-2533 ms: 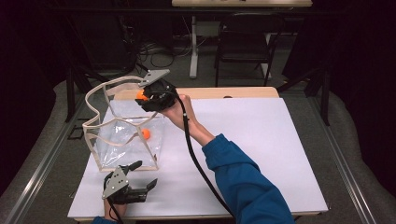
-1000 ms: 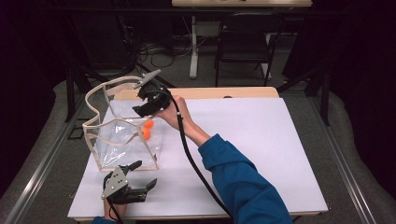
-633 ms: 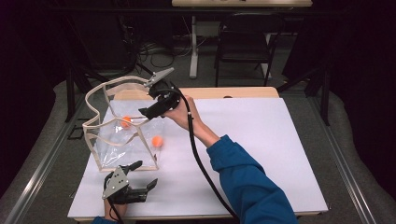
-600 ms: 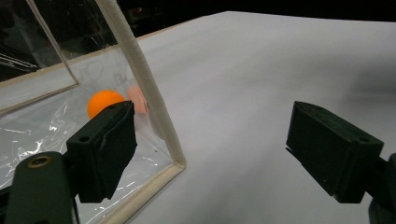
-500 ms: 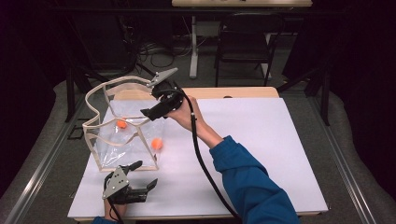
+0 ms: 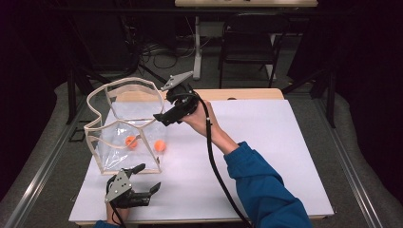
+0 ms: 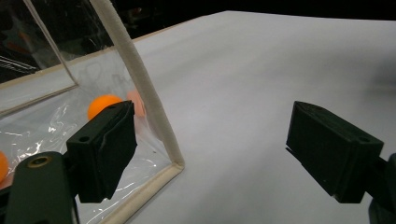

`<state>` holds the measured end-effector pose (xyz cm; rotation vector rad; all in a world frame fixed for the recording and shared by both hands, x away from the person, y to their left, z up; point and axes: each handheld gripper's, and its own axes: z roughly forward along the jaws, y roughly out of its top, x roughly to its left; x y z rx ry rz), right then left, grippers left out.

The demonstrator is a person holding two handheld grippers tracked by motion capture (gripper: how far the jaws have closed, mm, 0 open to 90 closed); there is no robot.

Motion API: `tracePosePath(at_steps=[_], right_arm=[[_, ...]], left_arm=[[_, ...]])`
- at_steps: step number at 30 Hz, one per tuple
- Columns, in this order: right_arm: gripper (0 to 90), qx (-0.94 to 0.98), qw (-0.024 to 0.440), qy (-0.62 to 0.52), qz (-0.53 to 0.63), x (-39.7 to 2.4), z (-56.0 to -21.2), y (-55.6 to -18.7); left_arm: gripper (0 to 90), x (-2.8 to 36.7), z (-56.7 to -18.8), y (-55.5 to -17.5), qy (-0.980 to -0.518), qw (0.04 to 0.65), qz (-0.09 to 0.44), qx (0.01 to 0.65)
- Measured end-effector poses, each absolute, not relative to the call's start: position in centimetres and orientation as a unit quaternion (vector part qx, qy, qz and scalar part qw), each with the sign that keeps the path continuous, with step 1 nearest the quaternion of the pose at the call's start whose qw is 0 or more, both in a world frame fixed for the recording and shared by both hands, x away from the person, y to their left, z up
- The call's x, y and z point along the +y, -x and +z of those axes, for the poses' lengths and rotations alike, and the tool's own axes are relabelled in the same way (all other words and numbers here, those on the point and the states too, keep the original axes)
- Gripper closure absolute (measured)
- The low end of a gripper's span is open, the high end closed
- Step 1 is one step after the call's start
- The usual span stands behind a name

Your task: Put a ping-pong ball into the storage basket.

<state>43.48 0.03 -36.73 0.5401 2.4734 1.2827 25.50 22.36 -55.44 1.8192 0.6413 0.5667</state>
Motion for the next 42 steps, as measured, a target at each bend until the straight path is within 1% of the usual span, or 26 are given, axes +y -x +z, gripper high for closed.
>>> tracePosePath(at_steps=[14, 22, 32, 42], right_arm=[[1.0, 0.872, 0.159, -0.179, 0.427, -1.7, -37.1, -42.3], [0.0, 0.882, 0.158, -0.178, 0.407, -2.9, -38.9, -41.7], [0.0, 0.886, 0.165, -0.199, 0.384, -5.5, -41.1, -41.1], [0.0, 0.884, 0.164, -0.212, 0.384, -7.9, -42.6, -39.9]], left_arm=[[15.9, 22.3, -55.4, -25.5, -0.761, 0.537, 0.238, 0.274], [15.9, 22.3, -55.5, -25.6, -0.763, 0.534, 0.240, 0.274], [15.9, 22.6, -55.4, -25.4, -0.761, 0.537, 0.244, 0.273], [15.9, 22.6, -55.5, -25.4, -0.760, 0.536, 0.244, 0.275]])
